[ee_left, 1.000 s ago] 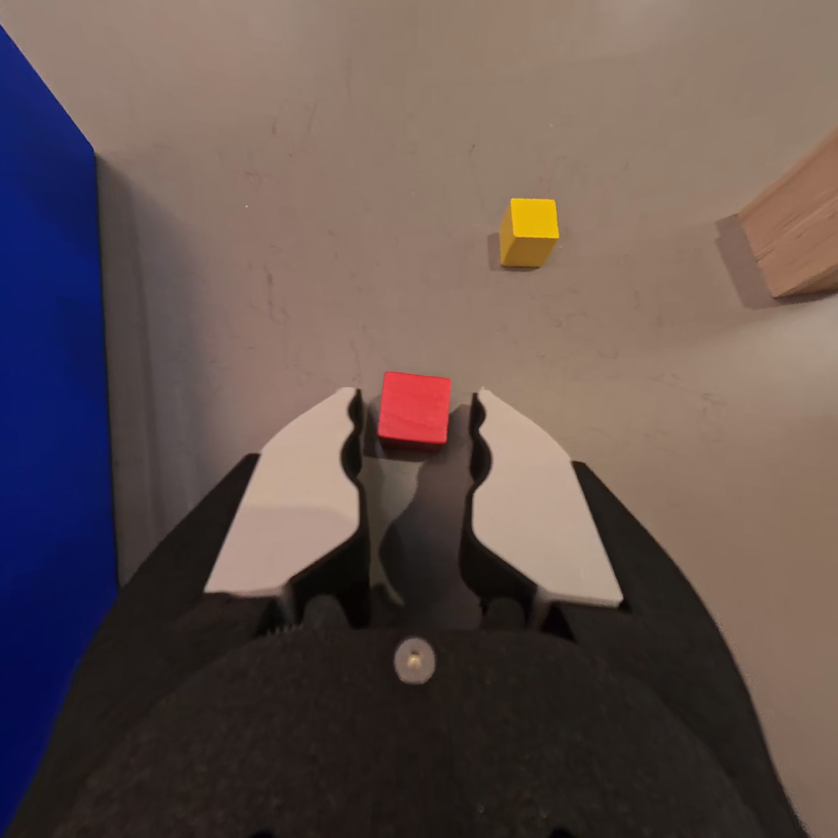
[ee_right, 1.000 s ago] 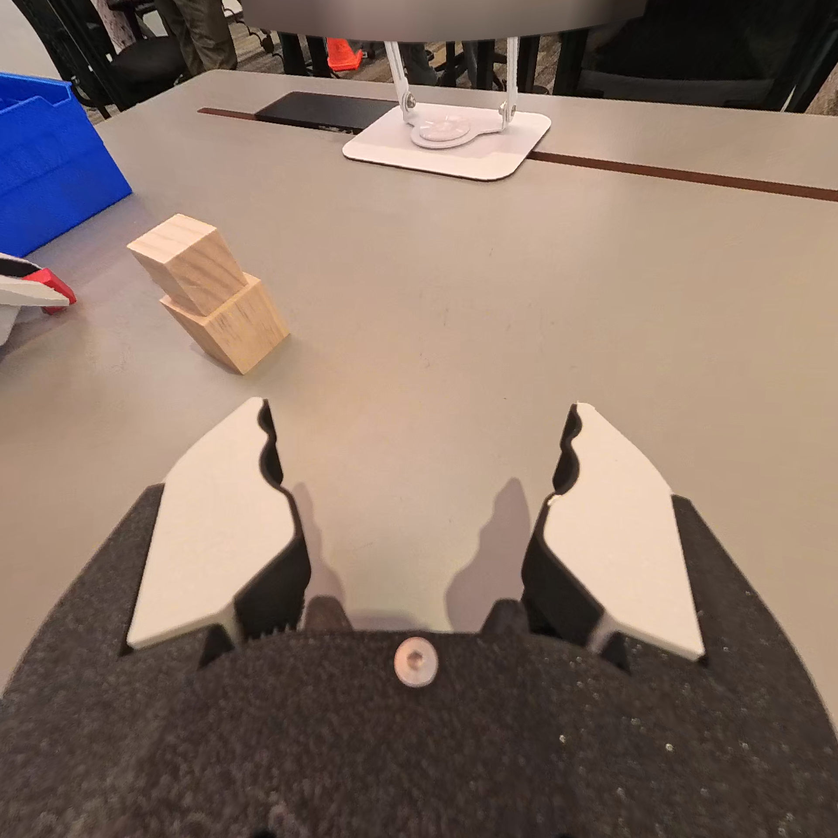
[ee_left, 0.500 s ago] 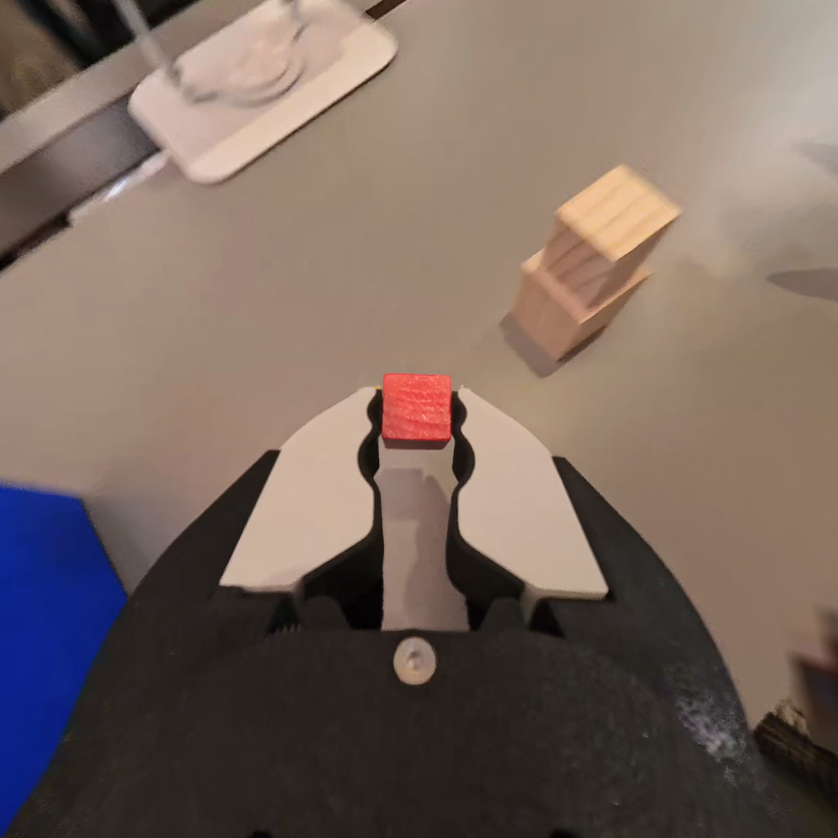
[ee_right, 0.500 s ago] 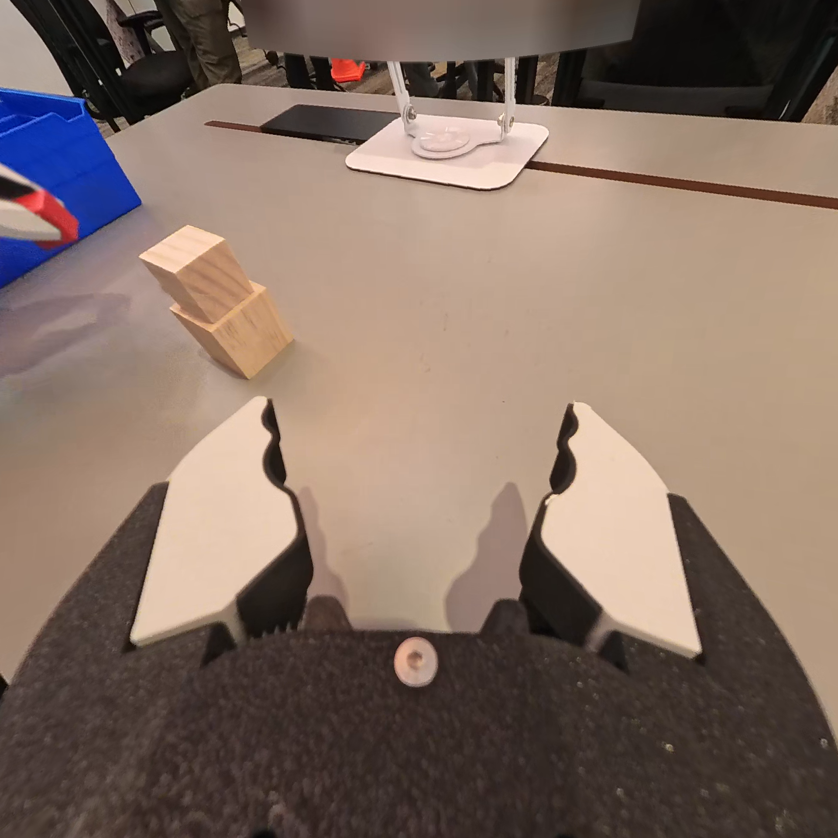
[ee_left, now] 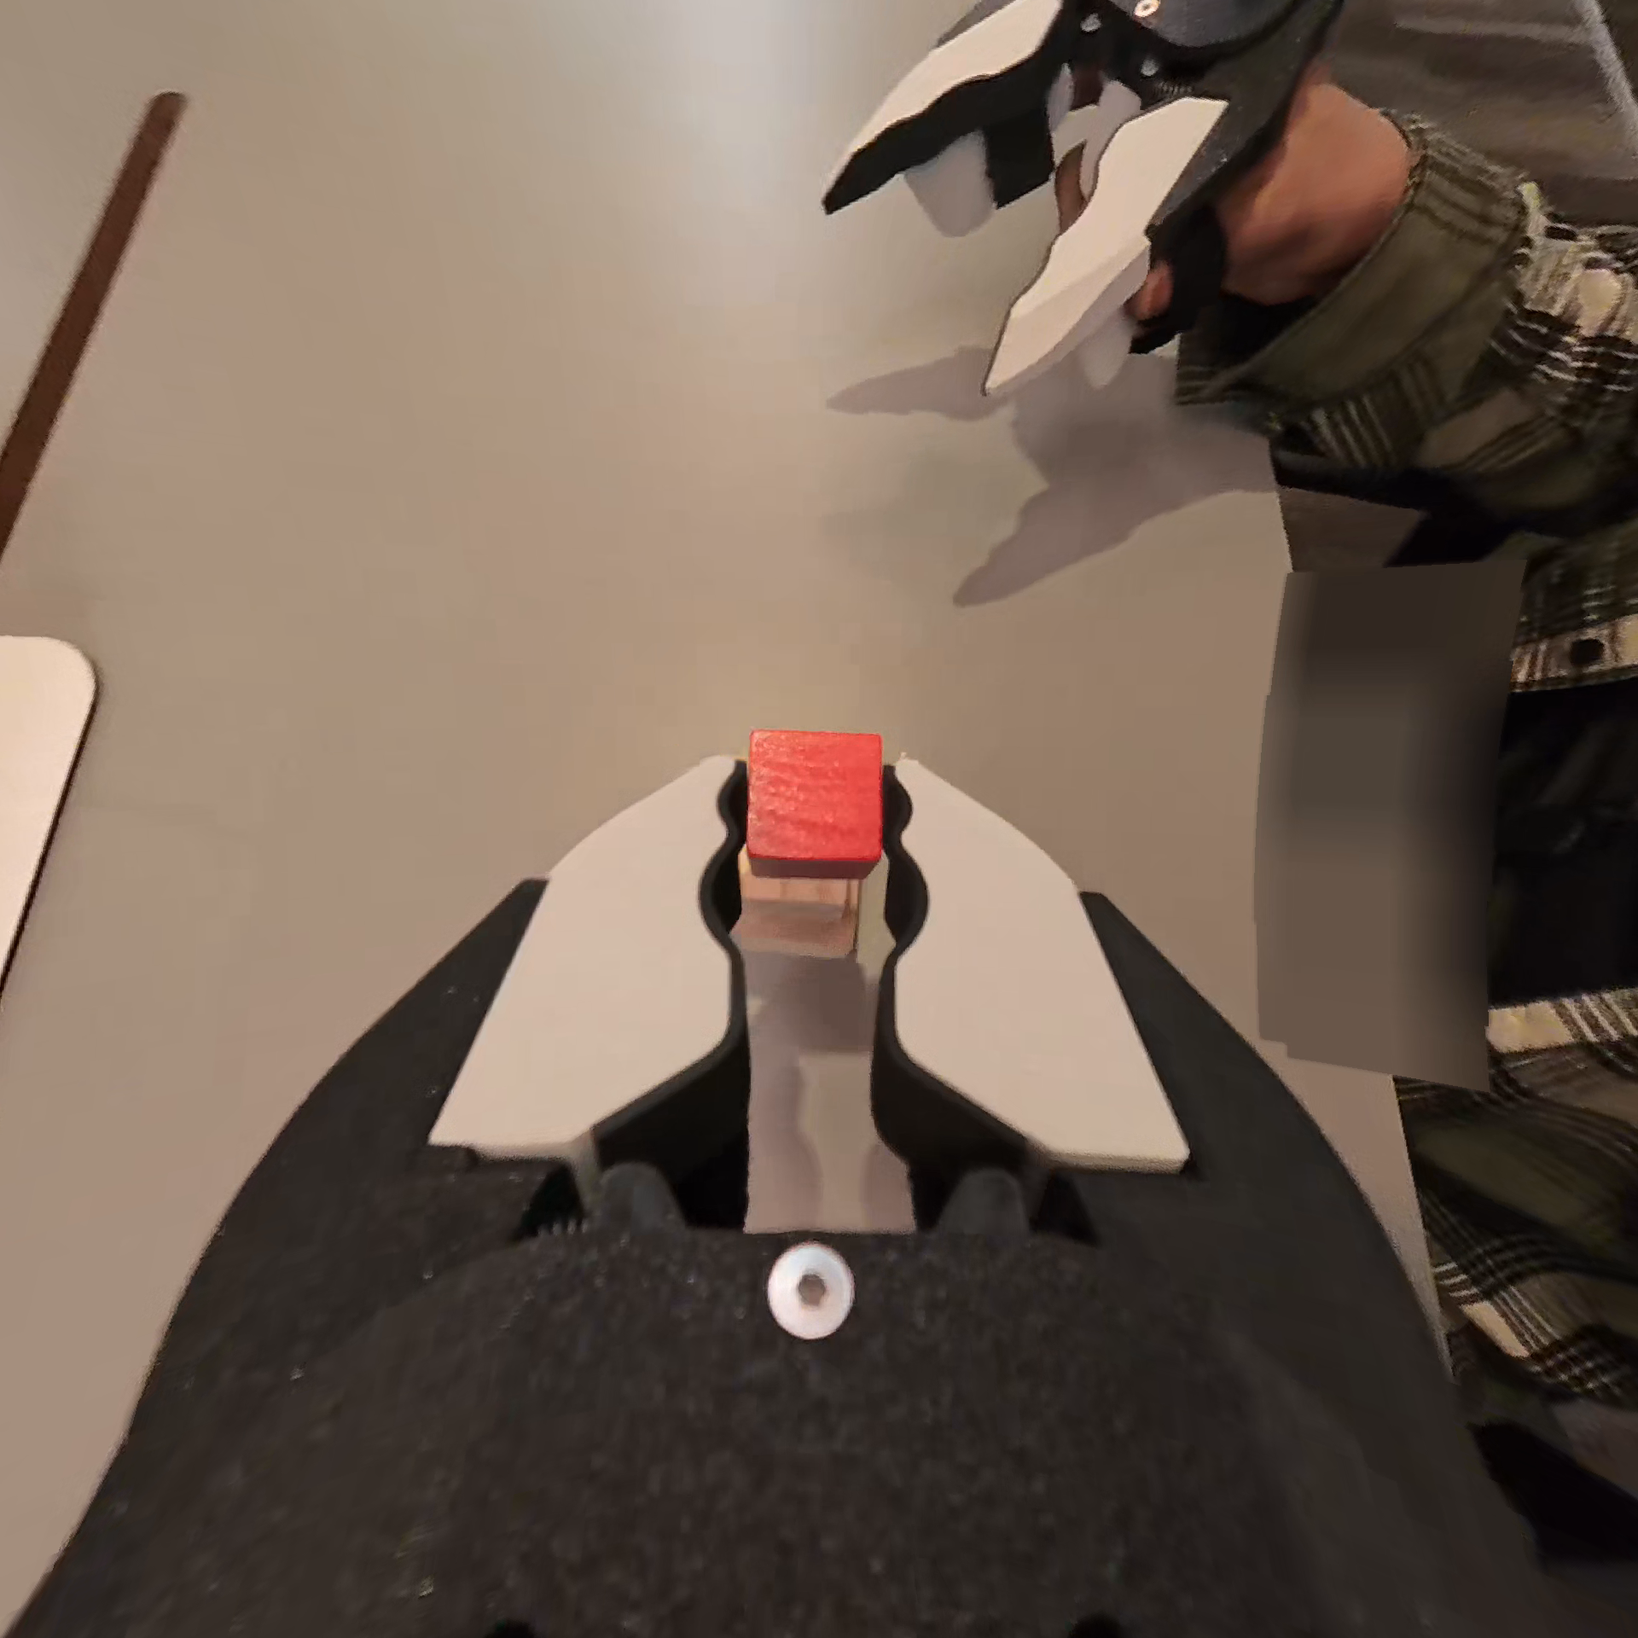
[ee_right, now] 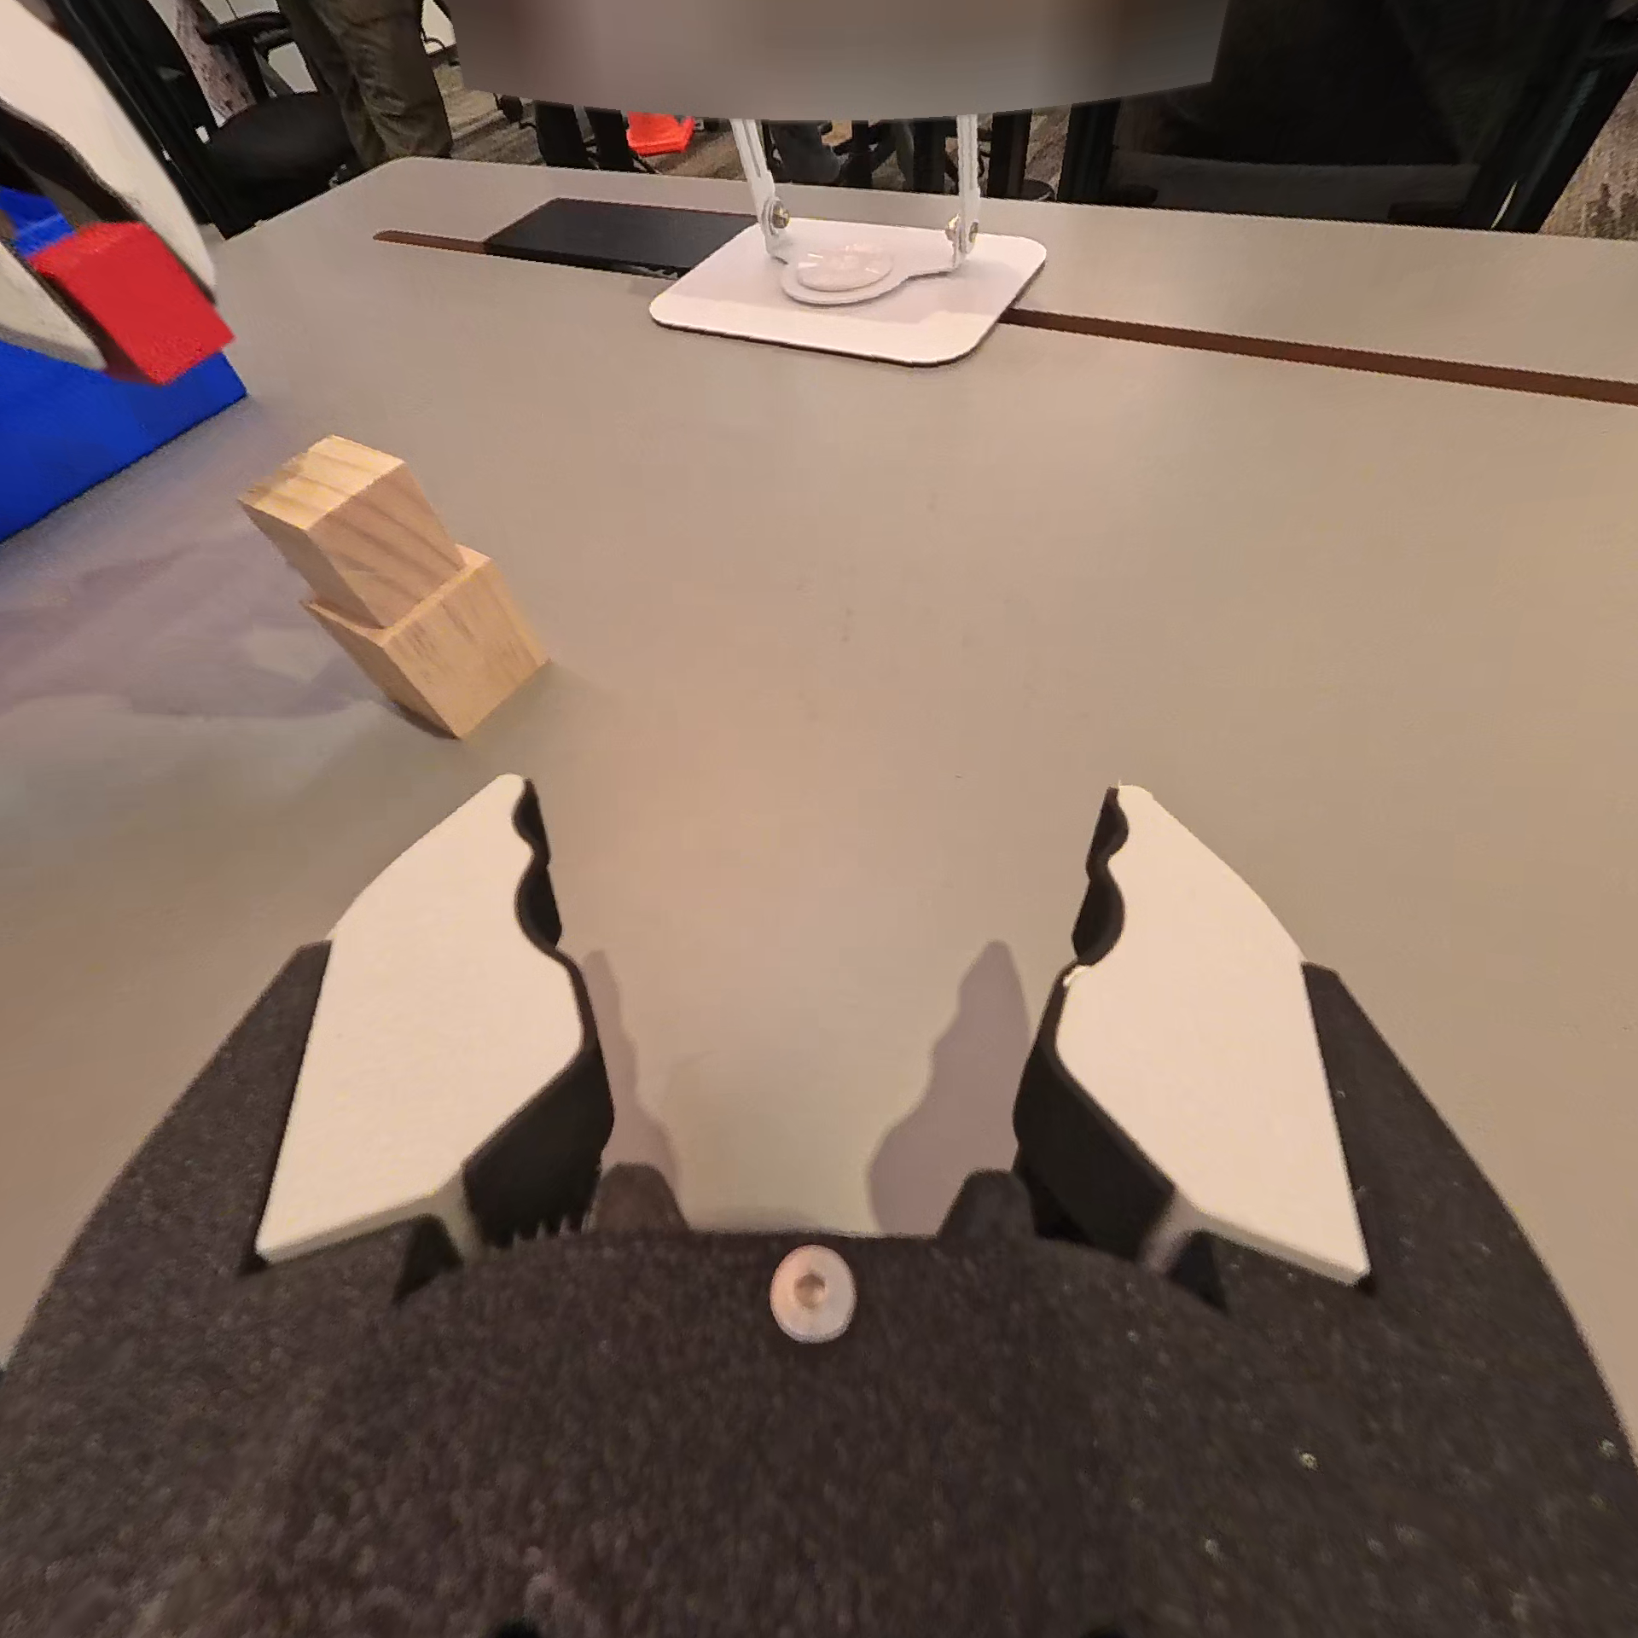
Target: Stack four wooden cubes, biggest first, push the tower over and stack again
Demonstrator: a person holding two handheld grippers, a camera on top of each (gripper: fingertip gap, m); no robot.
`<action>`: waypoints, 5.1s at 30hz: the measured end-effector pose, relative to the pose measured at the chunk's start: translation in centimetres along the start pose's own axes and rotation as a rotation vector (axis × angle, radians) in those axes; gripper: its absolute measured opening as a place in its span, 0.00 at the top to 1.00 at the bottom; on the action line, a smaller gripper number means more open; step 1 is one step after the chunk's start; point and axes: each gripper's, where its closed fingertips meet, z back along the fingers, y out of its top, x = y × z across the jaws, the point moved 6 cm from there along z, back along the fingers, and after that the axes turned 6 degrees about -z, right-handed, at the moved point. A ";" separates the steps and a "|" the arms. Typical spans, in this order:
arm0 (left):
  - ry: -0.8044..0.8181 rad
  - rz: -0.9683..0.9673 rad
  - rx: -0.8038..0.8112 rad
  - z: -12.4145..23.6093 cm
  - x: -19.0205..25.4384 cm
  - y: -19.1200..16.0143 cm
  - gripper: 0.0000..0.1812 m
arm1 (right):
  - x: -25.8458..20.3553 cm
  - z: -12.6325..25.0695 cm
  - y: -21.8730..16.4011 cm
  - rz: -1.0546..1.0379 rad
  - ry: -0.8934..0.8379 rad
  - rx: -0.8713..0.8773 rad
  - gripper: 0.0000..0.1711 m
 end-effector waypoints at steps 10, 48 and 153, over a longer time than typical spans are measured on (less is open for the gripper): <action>-0.062 0.019 -0.028 -2.1 -0.9 -0.8 0.85 | 0.5 -0.1 -0.2 -0.016 0.000 -0.002 0.34; -0.068 0.021 -0.048 -3.1 -0.6 -2.0 0.73 | 0.5 -0.2 -0.3 -0.014 0.002 -0.007 0.34; -0.036 0.058 -0.576 -2.1 -1.0 1.8 0.88 | 0.2 0.2 0.1 -0.014 0.018 0.002 0.35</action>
